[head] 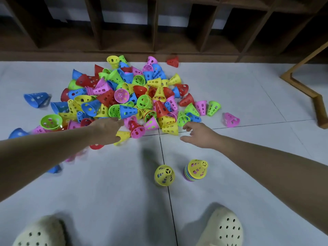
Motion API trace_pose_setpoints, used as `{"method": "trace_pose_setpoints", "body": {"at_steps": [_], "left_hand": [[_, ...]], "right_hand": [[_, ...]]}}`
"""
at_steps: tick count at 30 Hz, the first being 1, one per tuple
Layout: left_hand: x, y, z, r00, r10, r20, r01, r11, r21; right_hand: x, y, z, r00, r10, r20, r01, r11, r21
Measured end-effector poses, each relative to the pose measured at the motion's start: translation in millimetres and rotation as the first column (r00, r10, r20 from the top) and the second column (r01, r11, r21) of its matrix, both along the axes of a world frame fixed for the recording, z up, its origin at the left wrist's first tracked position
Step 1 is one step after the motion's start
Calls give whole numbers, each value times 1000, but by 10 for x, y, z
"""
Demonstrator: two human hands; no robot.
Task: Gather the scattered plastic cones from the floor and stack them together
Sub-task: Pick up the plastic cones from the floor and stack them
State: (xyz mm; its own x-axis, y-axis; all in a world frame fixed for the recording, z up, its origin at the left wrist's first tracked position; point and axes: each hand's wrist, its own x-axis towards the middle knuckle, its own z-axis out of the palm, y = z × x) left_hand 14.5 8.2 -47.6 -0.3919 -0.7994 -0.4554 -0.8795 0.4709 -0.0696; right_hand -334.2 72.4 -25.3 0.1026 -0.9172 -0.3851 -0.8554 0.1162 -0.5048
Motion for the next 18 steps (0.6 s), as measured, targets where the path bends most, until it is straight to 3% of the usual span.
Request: {"method": "trace_pose_setpoints", "body": {"at_steps": [7,11,16,18], "left_hand": [[353,-256,-461,996,13,91,-10,999,-33],[377,-294,-707,998,20,52,-23,999,40],[274,-299,-890,993,118,-8,-116,985,127],[241,-294,-928,991,137,-15,-134,985,110]], "right_hand": [[413,-490,-384,983,163,-88,-163,987,6],[424,-799,-674,977,152,-153,-149,988,31],[229,-942,-1003,927,144,-347,-136,990,46],[151,-939,-1093,947,80,-309,-55,994,92]]}}
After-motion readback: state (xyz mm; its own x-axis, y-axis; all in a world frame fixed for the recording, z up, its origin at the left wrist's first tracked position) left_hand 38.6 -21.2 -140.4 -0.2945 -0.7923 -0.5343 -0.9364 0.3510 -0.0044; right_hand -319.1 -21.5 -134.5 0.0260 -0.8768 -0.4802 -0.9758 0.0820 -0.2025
